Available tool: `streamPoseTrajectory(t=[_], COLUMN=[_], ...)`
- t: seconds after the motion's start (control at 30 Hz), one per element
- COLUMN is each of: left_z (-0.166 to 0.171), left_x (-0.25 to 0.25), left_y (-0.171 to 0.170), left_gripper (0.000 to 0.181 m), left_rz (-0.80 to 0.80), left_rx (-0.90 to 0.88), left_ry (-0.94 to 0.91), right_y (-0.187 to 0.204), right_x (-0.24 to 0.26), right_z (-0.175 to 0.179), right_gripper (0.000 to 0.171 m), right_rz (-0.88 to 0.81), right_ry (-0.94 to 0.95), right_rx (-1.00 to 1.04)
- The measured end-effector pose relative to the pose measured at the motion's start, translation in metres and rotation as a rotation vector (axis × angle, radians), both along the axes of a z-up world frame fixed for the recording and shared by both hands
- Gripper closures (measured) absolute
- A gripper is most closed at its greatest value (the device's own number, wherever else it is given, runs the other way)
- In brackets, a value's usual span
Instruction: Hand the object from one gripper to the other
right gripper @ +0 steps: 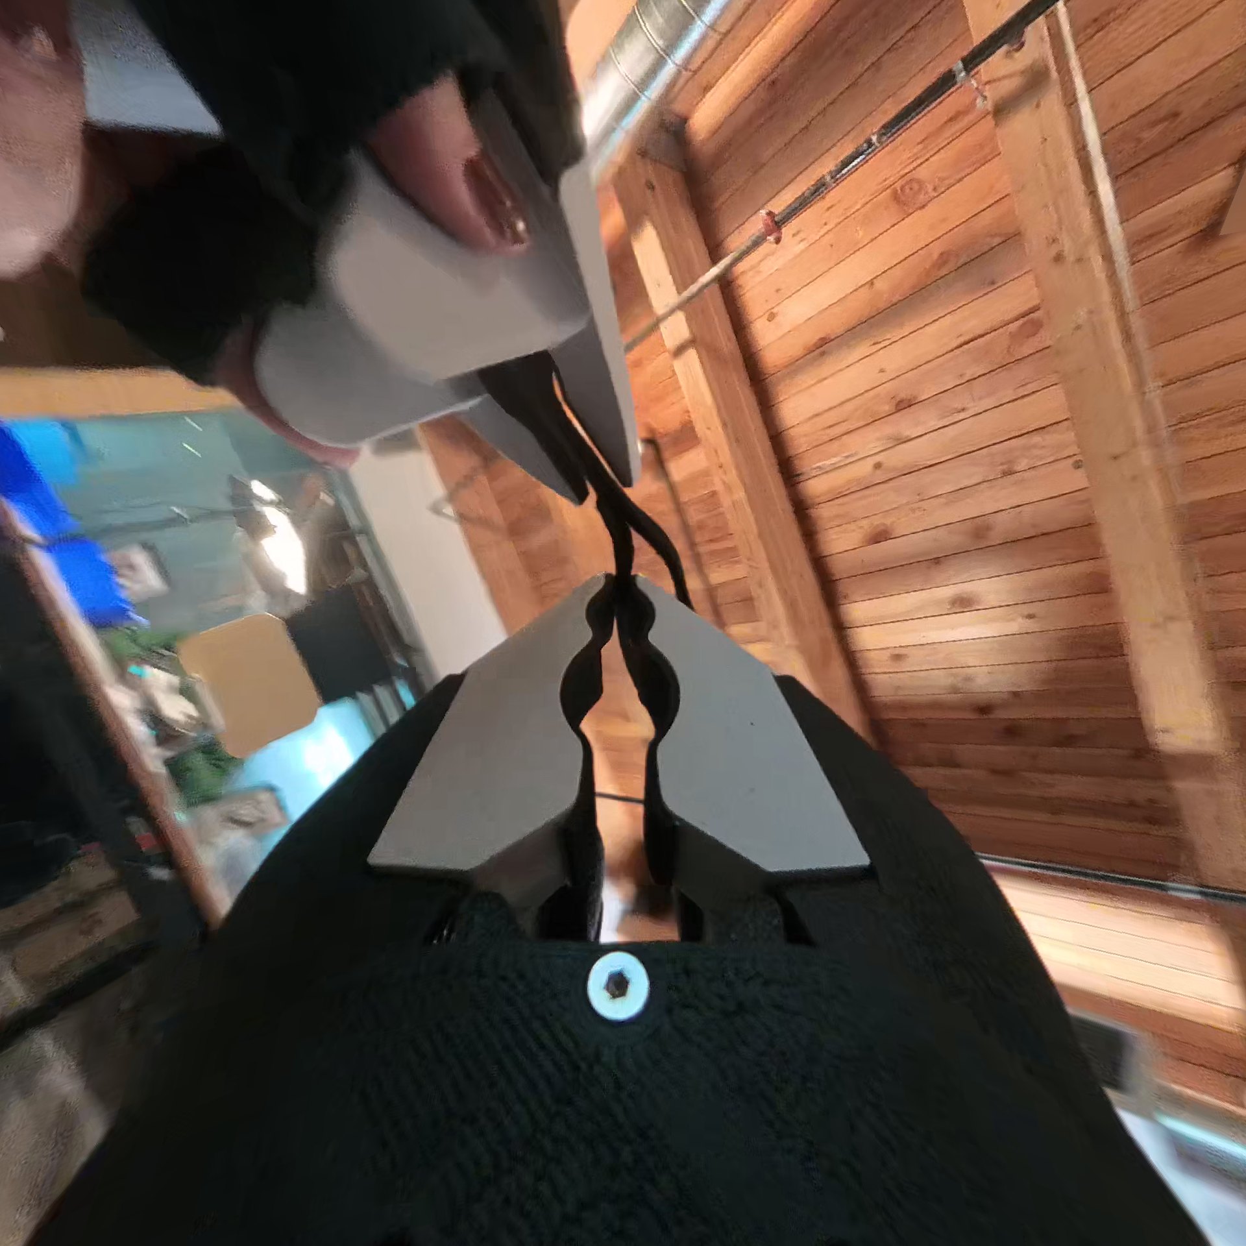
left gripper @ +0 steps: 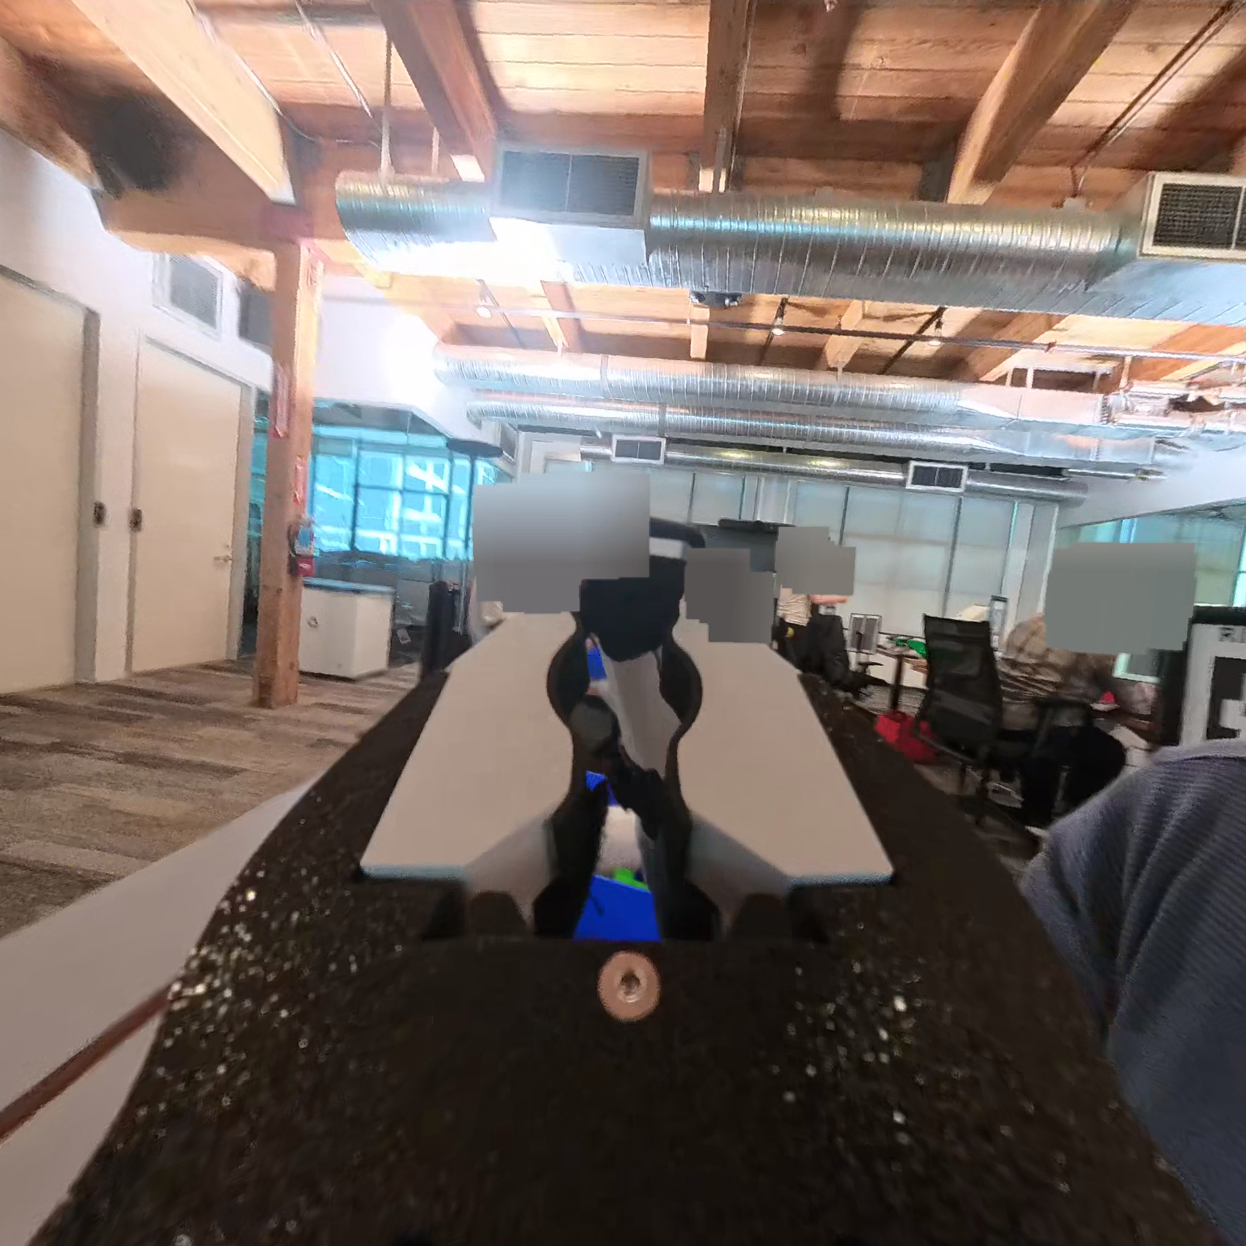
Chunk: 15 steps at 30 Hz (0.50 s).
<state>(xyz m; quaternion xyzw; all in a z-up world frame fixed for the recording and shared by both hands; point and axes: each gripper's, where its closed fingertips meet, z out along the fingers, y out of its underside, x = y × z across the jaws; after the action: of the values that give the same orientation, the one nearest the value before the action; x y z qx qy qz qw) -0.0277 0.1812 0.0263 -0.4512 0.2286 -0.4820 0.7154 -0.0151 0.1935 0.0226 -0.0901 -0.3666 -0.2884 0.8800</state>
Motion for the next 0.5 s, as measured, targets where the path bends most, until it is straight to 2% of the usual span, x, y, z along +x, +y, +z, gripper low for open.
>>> streamPoseTrajectory(t=[0.03, 0.1, 0.2, 0.37, 0.43, 0.5], left_z=[0.003, 0.007, 0.010, -0.007, -0.015, -0.024], left_x=[-0.005, -0.016, -0.023, -0.016, -0.016, -0.016], left_y=[-0.001, -0.001, -0.009, -0.040, -0.051, -0.062], left_gripper=[0.169, 0.169, 0.169, 0.169, 0.169, 0.169], left_rz=[0.031, 0.107, 0.155, -0.044, -0.113, -0.185], left_rx=[0.033, 0.090, 0.204, 0.363, 0.413, 0.446], left_ry=[-0.007, -0.010, 0.031, 0.173, 0.216, 0.258], right_y=[-0.001, -0.004, -0.003, 0.005, -0.002, -0.018], right_x=[-0.004, -0.008, 0.001, 0.019, 0.023, 0.027], right_z=[-0.005, -0.011, 0.000, 0.001, -0.006, -0.020], right_gripper=[0.169, 0.144, 0.128, 0.114, 0.107, 0.099], right_rz=[0.110, 0.391, 0.799, 1.356, 1.552, 1.663], right_ry=[-0.021, -0.035, 0.053, 0.083, -0.006, -0.178], right_rx=[-0.081, -0.320, -0.710, -1.294, -1.495, -1.620])
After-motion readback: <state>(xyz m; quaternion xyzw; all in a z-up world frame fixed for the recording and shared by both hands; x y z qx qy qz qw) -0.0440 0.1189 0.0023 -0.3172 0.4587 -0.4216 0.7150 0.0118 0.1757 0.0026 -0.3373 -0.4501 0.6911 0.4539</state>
